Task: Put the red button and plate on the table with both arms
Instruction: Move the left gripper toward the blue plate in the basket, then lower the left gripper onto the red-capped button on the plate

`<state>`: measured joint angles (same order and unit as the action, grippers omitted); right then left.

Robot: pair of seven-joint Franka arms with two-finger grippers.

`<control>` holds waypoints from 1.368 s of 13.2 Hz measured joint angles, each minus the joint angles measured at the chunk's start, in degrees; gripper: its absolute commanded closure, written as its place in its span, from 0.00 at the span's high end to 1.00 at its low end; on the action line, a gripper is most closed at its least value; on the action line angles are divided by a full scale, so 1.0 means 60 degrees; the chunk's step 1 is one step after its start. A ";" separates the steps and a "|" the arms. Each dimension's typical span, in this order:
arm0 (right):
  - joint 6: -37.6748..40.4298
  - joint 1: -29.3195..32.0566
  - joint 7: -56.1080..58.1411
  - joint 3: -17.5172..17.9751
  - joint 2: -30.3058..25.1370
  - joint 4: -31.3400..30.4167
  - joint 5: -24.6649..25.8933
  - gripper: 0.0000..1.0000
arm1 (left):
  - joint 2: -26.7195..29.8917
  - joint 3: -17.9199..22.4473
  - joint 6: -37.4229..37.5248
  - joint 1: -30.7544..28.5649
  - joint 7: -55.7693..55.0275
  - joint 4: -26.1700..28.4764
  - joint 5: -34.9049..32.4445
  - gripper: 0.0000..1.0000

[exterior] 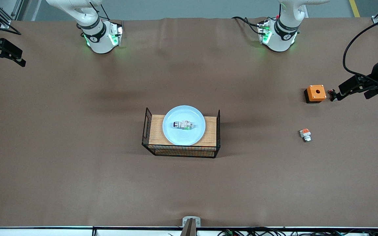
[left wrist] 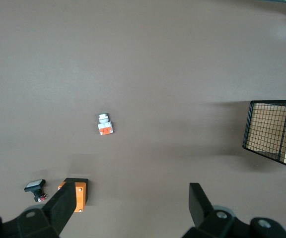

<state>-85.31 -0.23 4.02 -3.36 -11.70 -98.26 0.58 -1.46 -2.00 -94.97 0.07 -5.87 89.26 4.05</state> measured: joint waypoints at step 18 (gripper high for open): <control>-0.0081 0.0000 0.0000 -0.0017 0.0000 0.0006 -0.0017 1.00 | -0.1716 -0.4418 -0.1668 0.1240 -1.1355 -0.0296 -0.0540 1.00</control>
<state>-85.79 -0.23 4.02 -3.46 -11.70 -98.23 0.49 -11.76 -28.51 -104.98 7.51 -74.00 87.49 0.81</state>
